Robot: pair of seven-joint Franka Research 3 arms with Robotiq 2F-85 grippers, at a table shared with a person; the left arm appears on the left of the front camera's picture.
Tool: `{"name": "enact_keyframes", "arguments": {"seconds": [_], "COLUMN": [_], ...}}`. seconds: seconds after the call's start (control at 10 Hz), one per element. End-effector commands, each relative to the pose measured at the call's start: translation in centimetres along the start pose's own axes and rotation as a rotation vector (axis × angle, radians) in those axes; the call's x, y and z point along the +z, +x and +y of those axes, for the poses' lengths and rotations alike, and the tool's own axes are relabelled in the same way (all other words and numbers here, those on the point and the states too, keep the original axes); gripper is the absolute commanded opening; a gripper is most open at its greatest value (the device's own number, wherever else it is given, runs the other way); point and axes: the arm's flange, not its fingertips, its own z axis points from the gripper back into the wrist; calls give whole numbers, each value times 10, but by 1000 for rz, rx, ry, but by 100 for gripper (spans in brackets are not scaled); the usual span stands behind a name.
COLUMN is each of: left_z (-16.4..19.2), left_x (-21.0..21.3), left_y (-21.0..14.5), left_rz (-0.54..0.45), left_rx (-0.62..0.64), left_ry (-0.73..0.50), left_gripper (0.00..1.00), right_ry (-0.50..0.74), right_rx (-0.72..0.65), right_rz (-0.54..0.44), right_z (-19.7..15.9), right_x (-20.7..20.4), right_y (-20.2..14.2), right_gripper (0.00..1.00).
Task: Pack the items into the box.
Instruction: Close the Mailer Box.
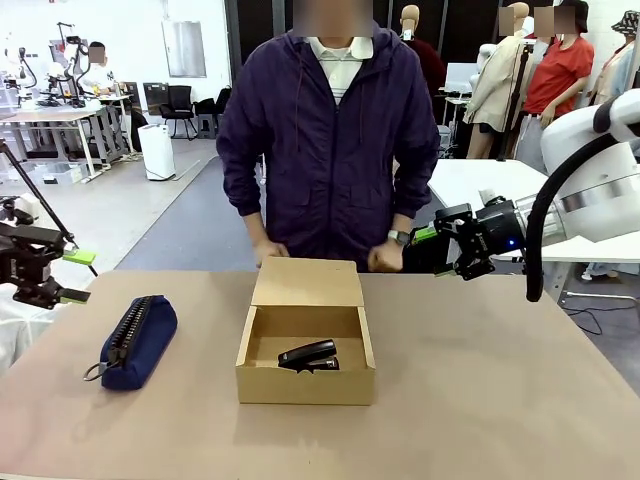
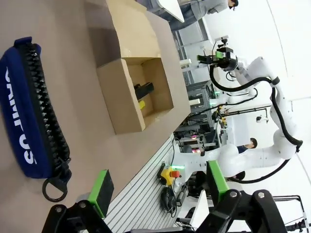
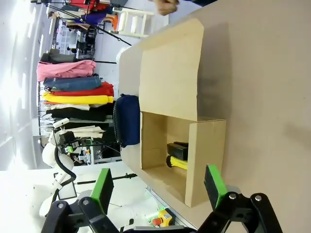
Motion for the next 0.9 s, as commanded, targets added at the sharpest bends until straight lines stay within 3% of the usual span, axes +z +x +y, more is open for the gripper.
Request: {"name": "enact_keyframes", "arguments": {"seconds": [0.0, 0.1, 0.2, 0.4, 0.6, 0.8], "left_z": [-18, -33, -41, -32, -10, 24], "left_x": [-38, -72, -103, -160, -200, -238], "left_y": [27, 62, 101, 153, 163, 151], "left_rz": [133, 224, 258, 321, 402, 409], "left_rx": [-138, -188, -214, -179, -172, -167], "left_ry": [-88, -113, -121, -28, -39, -117], "left_gripper": [100, 100, 100, 100, 100, 100], "right_ry": [-24, -51, -61, -122, -147, -114], "right_rx": [-13, -12, -15, 29, 48, 49], "right_rz": [8, -7, 40, 70, 82, 86], "right_z": [0, 5, 4, -2, -16, -34], "right_x": [-26, -36, -44, -82, -125, -154], "right_y": [19, 28, 36, 61, 83, 100], "right_gripper": [100, 100, 100, 100, 100, 100]}}
